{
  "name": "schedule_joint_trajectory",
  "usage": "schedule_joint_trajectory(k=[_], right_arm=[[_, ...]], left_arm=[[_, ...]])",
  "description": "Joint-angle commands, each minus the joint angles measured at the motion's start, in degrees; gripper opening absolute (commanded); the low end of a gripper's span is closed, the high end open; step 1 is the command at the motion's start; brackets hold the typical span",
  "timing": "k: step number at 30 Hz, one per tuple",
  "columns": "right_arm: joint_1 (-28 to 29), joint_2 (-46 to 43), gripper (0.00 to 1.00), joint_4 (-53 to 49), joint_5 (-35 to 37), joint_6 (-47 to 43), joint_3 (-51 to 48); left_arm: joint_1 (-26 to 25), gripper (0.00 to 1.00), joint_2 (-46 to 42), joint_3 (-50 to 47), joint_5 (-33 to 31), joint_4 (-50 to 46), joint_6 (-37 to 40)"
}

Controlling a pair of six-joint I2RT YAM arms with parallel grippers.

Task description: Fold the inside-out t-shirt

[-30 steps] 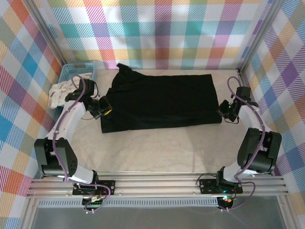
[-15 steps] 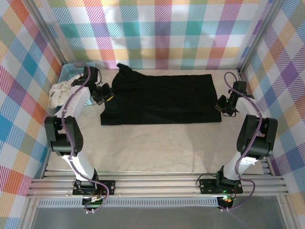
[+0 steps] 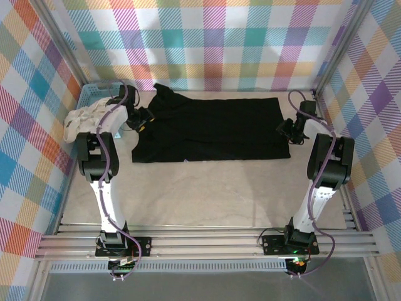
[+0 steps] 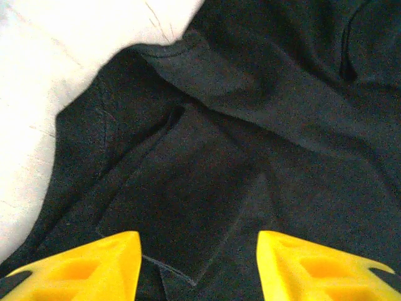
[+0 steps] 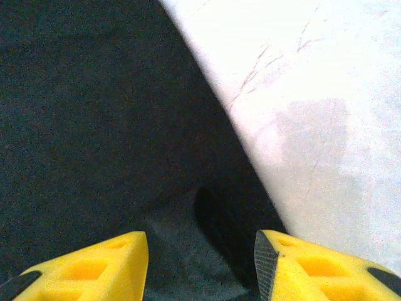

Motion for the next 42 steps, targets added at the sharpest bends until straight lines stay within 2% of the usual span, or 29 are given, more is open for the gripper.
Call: schedule_joint_trajectory(k=[1,5,10,20,27,42], right_arm=[[3.0,-8.3,0.51,1.0,-0.8,-2.4,-5.7],[5.9,-10.2,0.52,-0.6,-2.8,-1.5,-9.7],[5.9,-4.7,0.52,-2.3,-2.7,-1.4,-5.4],[5.8,4.5,0.52,-5.6,-4.5,0.4,4.0],[5.8,6.2,0.52,-2.6,-4.6,2.7,5.1],[5.7,10.4,0.46,6.8,-5.6,11.0,14.4]], left_arm=[[-1.3,0.57,-11.6,-9.2,-3.0,5.5,-0.9],[-4.2,0.6,-21.9,-27.9,-1.2,16.1,-3.4],[-4.8,0.6,-22.6,-36.5,2.2,21.8,-2.7],[-4.7,0.6,-18.4,-38.9,1.7,23.9,-0.8],[-4.6,0.6,-16.4,-40.0,1.2,25.0,-0.4],[-4.5,0.6,-15.6,-40.0,0.4,23.8,1.5]])
